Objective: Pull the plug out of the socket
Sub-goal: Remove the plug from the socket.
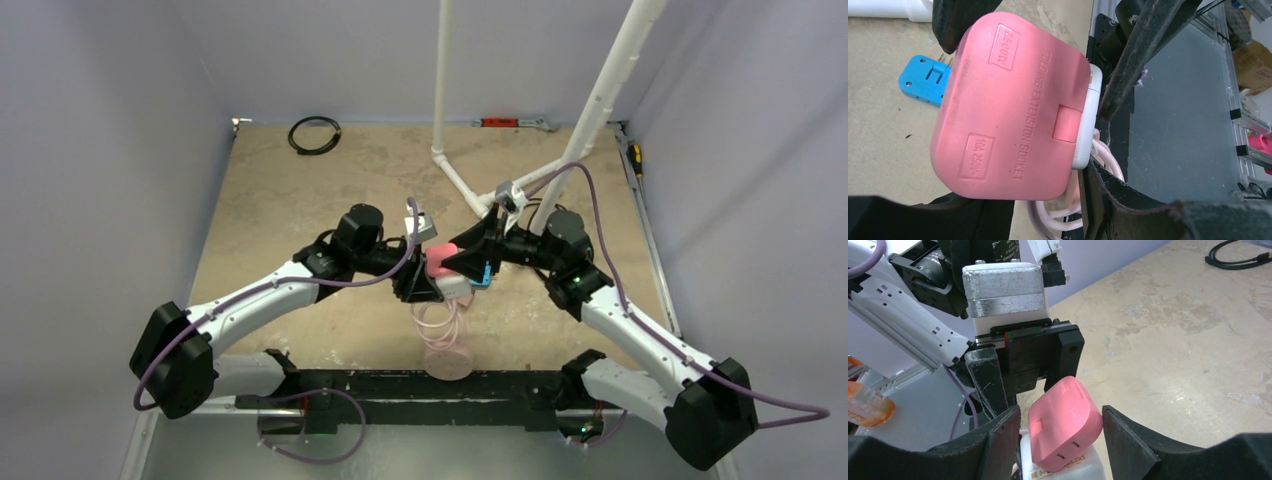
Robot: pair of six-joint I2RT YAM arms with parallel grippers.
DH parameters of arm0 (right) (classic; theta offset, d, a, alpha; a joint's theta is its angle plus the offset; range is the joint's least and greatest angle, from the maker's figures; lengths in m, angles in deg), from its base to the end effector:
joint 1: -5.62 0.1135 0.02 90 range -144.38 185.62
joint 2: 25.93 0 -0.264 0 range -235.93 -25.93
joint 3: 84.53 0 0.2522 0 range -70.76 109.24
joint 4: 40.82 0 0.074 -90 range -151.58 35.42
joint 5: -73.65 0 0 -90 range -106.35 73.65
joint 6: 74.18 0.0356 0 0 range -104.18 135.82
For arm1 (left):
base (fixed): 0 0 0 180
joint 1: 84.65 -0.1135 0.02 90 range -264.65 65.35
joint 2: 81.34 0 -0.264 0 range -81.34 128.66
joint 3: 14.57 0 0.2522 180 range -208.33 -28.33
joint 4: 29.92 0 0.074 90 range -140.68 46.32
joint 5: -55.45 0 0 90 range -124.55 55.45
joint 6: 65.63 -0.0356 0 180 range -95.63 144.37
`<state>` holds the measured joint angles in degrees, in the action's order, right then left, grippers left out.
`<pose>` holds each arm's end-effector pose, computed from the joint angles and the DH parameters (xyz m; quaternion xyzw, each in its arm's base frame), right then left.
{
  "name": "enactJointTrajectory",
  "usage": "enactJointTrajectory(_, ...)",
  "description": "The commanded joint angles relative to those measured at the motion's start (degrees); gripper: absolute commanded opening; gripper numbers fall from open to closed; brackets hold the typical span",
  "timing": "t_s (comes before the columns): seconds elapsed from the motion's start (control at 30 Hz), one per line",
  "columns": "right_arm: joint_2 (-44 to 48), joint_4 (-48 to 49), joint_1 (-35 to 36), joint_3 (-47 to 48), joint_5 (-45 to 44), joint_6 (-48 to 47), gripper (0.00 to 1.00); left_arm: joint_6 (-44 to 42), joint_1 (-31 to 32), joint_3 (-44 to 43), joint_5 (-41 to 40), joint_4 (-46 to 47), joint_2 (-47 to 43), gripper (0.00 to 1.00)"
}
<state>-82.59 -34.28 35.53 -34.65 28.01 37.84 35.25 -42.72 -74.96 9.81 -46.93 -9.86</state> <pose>0.1824 0.1337 0.3039 -0.3109 0.6363 0.5266 0.4703 0.1853 -0.1998 0.2685 0.3996 0.7132 -0.5018 0.2826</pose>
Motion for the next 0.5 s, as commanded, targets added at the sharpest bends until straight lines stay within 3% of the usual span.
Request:
enactJointTrajectory(0.0,2.3,0.6,0.1,2.9,3.9,-0.7,0.62,-0.4,-0.2,-2.0,-1.6,-2.1,0.4,0.00)
enactJointTrajectory(0.23,1.6,-0.7,0.1,2.8,5.2,-0.1,0.56,-1.3,-0.3,-2.4,-2.3,-3.0,0.5,0.00)
enactJointTrajectory(0.47,-5.6,-10.6,0.1,7.0,5.4,-3.7,0.51,-3.7,-0.2,-2.1,-5.2,-4.2,-2.1,0.00)
